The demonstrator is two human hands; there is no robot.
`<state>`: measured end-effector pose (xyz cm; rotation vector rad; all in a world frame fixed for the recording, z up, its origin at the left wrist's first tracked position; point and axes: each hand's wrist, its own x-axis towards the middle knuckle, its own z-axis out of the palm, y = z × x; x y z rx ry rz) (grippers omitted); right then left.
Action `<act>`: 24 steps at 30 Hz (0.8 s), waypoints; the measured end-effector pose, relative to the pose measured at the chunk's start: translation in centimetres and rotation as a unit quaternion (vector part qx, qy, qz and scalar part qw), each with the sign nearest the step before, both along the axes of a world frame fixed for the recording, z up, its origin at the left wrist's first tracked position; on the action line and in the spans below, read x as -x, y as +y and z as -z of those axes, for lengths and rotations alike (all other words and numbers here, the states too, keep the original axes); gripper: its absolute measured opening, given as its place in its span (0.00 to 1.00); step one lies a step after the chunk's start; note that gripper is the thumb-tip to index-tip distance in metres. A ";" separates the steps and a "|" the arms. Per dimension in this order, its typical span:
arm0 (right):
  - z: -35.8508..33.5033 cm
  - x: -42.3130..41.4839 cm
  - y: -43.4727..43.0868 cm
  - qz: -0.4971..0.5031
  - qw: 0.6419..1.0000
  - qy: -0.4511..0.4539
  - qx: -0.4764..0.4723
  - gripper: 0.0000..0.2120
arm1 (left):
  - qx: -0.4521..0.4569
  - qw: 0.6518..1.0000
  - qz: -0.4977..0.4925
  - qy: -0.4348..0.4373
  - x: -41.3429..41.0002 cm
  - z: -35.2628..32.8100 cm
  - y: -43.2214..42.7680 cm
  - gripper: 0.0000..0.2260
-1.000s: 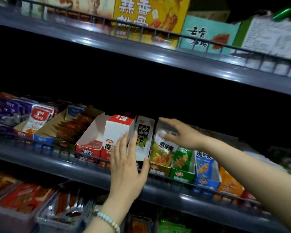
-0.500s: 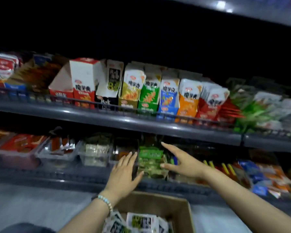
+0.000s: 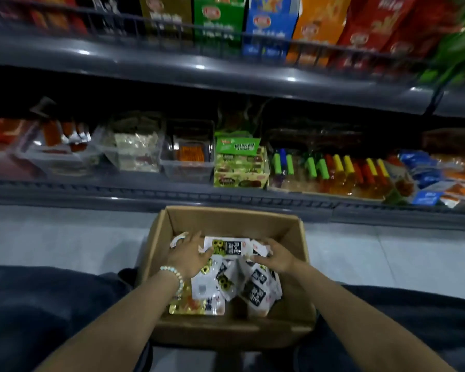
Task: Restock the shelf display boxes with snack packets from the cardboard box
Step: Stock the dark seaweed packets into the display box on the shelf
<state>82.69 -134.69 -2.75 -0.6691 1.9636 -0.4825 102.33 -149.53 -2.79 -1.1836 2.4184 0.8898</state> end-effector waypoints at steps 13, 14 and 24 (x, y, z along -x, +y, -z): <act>13.0 -0.2 4.3 0.276 0.947 -0.147 -0.073 0.25 | -0.114 0.988 0.076 -0.068 1.5 9.2 3.0 0.27; 13.4 -0.2 4.3 0.286 0.944 -0.149 -0.078 0.26 | -0.119 0.986 0.090 -0.075 1.7 9.5 3.4 0.27; 14.2 -0.9 4.0 0.326 0.929 -0.158 -0.073 0.19 | -0.122 0.969 0.176 -0.125 3.7 13.7 5.9 0.26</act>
